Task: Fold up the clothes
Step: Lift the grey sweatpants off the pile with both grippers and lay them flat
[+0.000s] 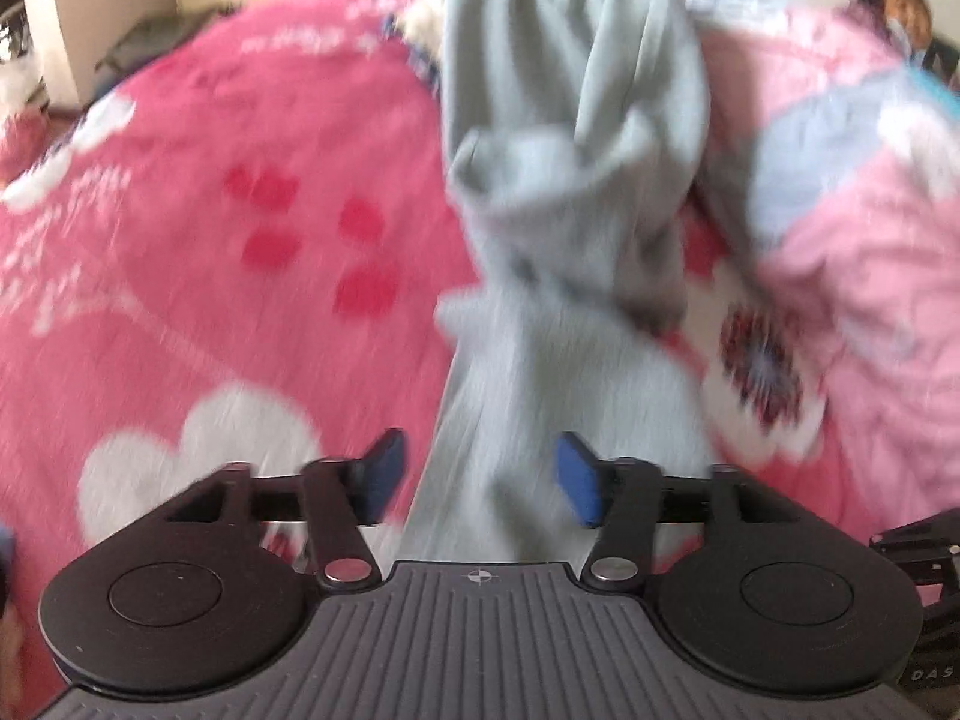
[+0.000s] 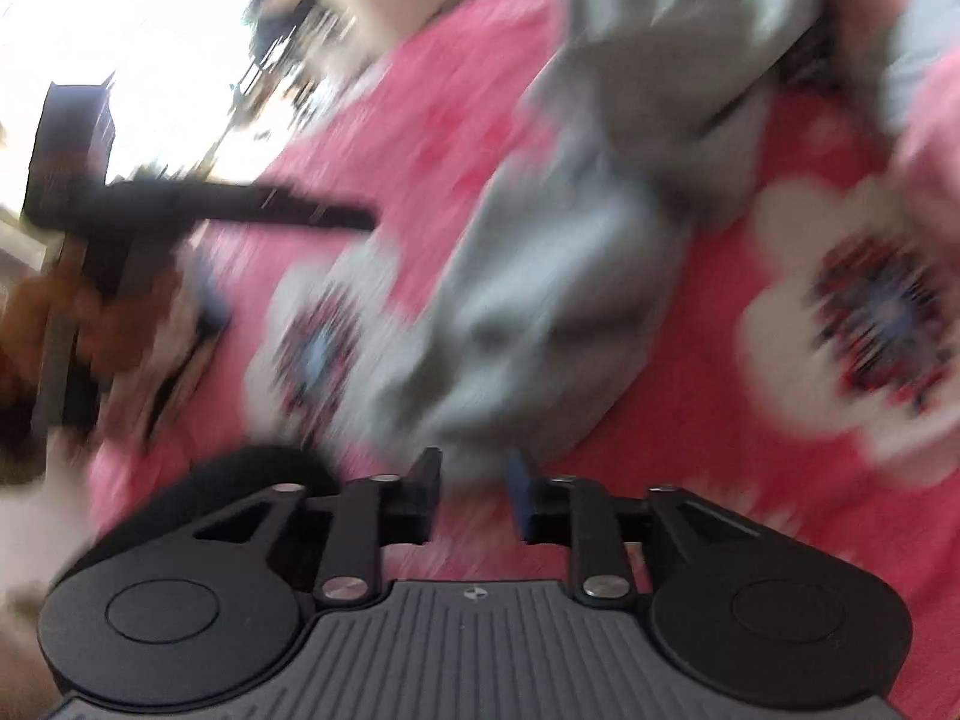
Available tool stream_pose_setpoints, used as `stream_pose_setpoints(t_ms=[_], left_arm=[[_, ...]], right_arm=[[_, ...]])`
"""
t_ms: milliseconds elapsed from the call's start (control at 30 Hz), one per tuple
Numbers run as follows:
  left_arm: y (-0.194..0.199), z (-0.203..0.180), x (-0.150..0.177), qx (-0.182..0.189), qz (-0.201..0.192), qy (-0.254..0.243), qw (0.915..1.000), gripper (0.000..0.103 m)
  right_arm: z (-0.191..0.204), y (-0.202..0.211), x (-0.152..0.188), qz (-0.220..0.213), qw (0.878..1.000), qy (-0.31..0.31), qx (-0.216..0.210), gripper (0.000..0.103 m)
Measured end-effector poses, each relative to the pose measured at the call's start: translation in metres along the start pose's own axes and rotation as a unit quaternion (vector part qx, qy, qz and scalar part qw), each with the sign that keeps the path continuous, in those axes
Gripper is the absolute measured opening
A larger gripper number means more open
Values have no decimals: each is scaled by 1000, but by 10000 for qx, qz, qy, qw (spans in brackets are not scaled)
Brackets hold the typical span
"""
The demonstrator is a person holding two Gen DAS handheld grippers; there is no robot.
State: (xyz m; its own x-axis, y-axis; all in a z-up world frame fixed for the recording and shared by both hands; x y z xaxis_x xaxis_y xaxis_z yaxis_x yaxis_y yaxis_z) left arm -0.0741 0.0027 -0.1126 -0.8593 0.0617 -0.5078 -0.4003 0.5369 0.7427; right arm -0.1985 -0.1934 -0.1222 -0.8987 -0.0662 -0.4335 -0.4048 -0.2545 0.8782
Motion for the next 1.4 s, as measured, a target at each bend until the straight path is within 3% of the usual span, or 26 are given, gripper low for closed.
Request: stream_pose_setpoints(t_ms=[67, 133, 233, 267, 367, 467, 533, 600, 667, 700, 733, 767, 800, 833, 867, 933, 967, 1167, 1300, 1400], left_arm=[[-17, -4, -11, 142, -136, -130, 9997, 85], [-42, -9, -21, 245, -101, -221, 9994, 89], [-68, -10, -37, 288, -112, -105, 9995, 89], [-75, -9, -42, 292, -131, -40, 9995, 89], [-82, 2, -70, 385, -539, 379, 9971, 90], [-81, 27, -108, 265, -1089, 736, 9910, 96], [-89, 45, -137, 160, -1312, 950, 9867, 97], [-114, 61, -161, 102, -1184, 1070, 9871, 97], [-142, 79, -180, -1, -973, 1203, 9880, 95], [-157, 88, -187, -84, -829, 1282, 9882, 93], [-168, 96, -190, -84, -725, 1358, 9880, 85], [-176, 100, -190, -10, -666, 1475, 9868, 72], [-183, 104, -191, 73, -613, 1599, 9852, 66], [-191, 107, -191, 156, -560, 1722, 9834, 52], [-195, 107, -191, 304, -565, 1774, 9820, 31], [-195, 102, -191, 345, -621, 1683, 9832, 6], [-190, 97, -190, 438, -688, 1664, 9827, 3], [-124, 65, -172, 1191, -1094, 1657, 9728, 2], [-70, 44, -147, 1598, -1152, 1754, 9646, 2], [-38, 37, -119, 1583, -1008, 1764, 9663, 2]], right_arm=[[-23, 3, -34, -434, 9978, -365, 340, 45], [-44, -1, -73, -819, 9919, -781, 571, 64], [-75, -12, -133, -1323, 9778, -1396, 827, 80], [-83, -21, -151, -1395, 9743, -1546, 858, 81], [-103, -52, -208, -1610, 9660, -1798, 930, 92], [-124, -93, -256, -1683, 9570, -2142, 1001, 97], [-137, -122, -278, -1505, 9534, -2404, 1032, 98], [-147, -150, -288, -1185, 9507, -2676, 1031, 97], [-152, -168, -288, -848, 9486, -2920, 876, 88], [-151, -173, -284, -734, 9502, -2940, 729, 68], [-150, -175, -280, -651, 9515, -2932, 664, 56], [-149, -176, -276, -598, 9527, -2911, 637, 39], [-149, -176, -272, -599, 9527, -2919, 593, 24], [-149, -174, -270, -625, 9520, -2951, 524, 12], [-149, -172, -268, -661, 9507, -2994, 461, 8], [-149, -160, -266, -816, 9482, -3052, 351, 6], [-148, -151, -265, -890, 9481, -3040, 278, 6], [-111, -83, -245, -912, 9679, -2323, -305, 6], [-87, -40, -211, -537, 9786, -1904, -571, 6], [-72, -14, -176, -154, 9834, -1693, -634, 6]])
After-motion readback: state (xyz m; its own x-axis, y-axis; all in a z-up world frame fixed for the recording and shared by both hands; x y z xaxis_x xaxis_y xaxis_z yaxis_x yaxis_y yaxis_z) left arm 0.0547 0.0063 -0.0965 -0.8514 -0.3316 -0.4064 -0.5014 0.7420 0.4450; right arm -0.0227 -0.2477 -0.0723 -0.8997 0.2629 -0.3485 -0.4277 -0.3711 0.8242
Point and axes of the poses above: each gripper's, at about its wrist camera, not at the fingertips, and y roughly against the way its jaws point, z to its left, x to its underside, the point moved 8 cm from there along -y, roughly the way its jaws point, and after that the axes turned 14 degrees about x, right-handed, at the moved point
